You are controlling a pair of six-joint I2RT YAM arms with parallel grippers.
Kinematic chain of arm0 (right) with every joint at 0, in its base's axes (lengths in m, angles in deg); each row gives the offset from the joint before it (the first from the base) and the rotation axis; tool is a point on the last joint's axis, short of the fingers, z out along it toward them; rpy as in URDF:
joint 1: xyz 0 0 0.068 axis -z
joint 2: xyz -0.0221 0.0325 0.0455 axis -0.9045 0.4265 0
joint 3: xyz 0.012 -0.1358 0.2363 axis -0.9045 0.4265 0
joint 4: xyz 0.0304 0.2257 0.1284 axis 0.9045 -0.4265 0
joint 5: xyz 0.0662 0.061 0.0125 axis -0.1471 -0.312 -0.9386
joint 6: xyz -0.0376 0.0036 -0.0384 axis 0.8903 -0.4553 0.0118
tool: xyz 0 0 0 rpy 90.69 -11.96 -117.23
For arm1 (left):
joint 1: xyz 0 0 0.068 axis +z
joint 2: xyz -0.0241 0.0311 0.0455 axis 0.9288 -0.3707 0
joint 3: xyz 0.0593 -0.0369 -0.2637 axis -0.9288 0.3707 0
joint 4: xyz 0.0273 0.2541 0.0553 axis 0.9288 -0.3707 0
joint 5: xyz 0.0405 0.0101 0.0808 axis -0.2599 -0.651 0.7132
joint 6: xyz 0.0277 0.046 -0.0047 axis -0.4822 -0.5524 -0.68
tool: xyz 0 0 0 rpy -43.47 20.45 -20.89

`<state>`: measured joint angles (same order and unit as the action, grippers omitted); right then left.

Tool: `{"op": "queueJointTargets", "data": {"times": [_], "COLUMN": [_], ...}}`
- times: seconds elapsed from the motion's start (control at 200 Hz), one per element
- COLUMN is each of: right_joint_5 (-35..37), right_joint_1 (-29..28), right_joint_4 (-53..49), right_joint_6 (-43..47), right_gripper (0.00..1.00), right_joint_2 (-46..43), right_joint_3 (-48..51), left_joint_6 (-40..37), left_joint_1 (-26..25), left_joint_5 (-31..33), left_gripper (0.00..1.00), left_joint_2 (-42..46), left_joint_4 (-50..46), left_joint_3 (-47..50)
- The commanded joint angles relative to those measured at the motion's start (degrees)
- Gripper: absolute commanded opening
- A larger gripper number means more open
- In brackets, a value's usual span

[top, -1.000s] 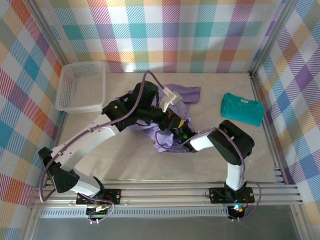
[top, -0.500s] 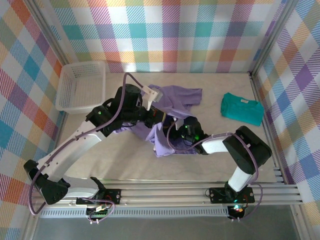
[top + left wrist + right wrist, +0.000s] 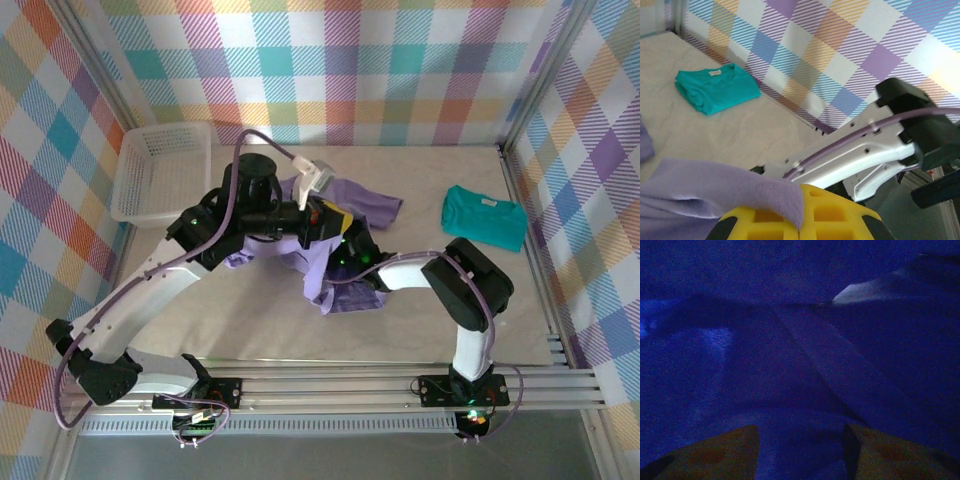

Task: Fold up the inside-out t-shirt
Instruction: Turn the T-shirt inside out at the center of the table.

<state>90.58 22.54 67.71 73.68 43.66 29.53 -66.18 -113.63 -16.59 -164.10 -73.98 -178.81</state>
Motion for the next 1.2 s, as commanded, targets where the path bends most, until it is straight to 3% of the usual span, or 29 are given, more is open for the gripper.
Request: {"op": "queueJointTargets", "data": {"times": [0.0,0.145,0.44,0.695,0.835,0.975,1.195], "right_joint_5": [5.9,11.0,9.7,6.4,5.9,3.2,2.1], "right_joint_1": [-0.7,-0.2,3.0,6.4,6.4,6.4,5.6], "right_joint_4": [-7.3,-15.7,-29.1,-34.4,-42.6,-47.8,-57.4], "right_joint_6": [1.0,-1.1,-2.8,-2.8,-0.7,-1.1,-0.2], "right_gripper": [0.5,0.55,0.63,0.71,0.75,0.74,0.7], "right_joint_2": [1.7,2.5,5.8,7.1,10.2,9.5,9.5], "right_joint_3": [-4.7,-9.8,-18.7,-20.8,-25.7,-23.5,-21.5], "left_joint_6": [0.5,-0.6,-3.6,-6.5,-7.0,-7.4,-8.4], "left_joint_1": [-1.5,-2.4,-2.4,-2.3,-2.4,-2.4,-2.4], "left_joint_5": [-3.4,-6.3,-5.7,3.0,7.9,17.7,25.9], "left_gripper": [0.0,0.0,0.0,0.0,0.0,0.0,0.0], "left_joint_2": [-1.4,-1.2,4.1,10.6,11.3,9.5,6.0], "left_joint_4": [2.0,1.7,3.1,3.3,3.4,2.0,1.7], "left_joint_3": [-7.0,-8.9,-6.2,-6.4,-6.3,-6.6,-6.1]}}
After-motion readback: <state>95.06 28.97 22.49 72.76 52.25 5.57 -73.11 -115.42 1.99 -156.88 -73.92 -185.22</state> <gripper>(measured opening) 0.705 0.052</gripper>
